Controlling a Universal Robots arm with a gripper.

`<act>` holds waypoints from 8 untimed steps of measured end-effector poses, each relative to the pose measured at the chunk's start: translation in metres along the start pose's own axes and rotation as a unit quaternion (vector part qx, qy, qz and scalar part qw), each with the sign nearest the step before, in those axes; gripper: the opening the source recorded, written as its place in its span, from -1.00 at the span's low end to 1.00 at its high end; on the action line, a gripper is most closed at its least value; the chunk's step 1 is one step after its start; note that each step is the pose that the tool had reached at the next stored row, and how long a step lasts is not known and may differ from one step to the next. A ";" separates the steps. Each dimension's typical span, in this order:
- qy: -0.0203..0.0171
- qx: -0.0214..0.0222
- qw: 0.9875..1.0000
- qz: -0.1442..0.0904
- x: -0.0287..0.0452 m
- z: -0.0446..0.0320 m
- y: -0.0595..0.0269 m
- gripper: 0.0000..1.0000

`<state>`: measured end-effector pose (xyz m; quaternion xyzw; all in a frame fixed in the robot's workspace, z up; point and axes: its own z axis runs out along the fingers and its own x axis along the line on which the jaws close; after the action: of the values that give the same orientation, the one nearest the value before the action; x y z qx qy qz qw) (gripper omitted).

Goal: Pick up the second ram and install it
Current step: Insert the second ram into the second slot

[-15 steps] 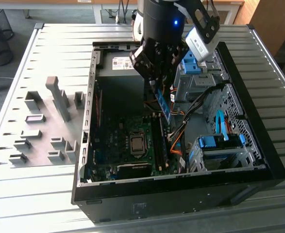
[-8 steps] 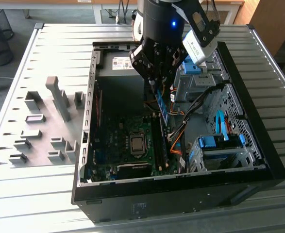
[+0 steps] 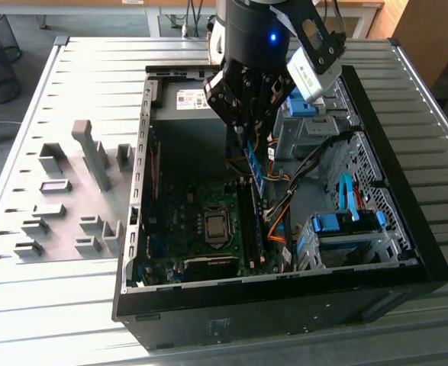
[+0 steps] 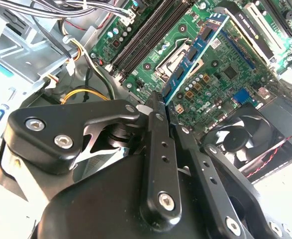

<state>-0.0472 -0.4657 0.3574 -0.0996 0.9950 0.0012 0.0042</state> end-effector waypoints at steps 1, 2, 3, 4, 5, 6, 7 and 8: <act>0.000 0.000 1.000 0.000 0.0000 0.0000 0.0000 -0.73; 0.000 0.000 1.000 0.000 0.0000 0.0000 0.0000 -0.73; 0.000 0.000 1.000 0.000 0.0000 0.0000 0.0000 -0.73; 0.000 0.000 1.000 0.000 0.0000 0.0000 0.0000 -0.73; 0.000 0.000 1.000 0.001 0.0000 0.0000 0.0000 -0.73; 0.000 0.000 1.000 0.004 0.0000 0.0001 0.0000 -0.73; 0.000 0.000 1.000 0.008 0.0000 0.0002 0.0000 -0.73; 0.000 0.000 1.000 0.016 0.0000 0.0007 0.0000 -0.73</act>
<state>-0.0472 -0.4657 0.3567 -0.0839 0.9965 0.0012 0.0042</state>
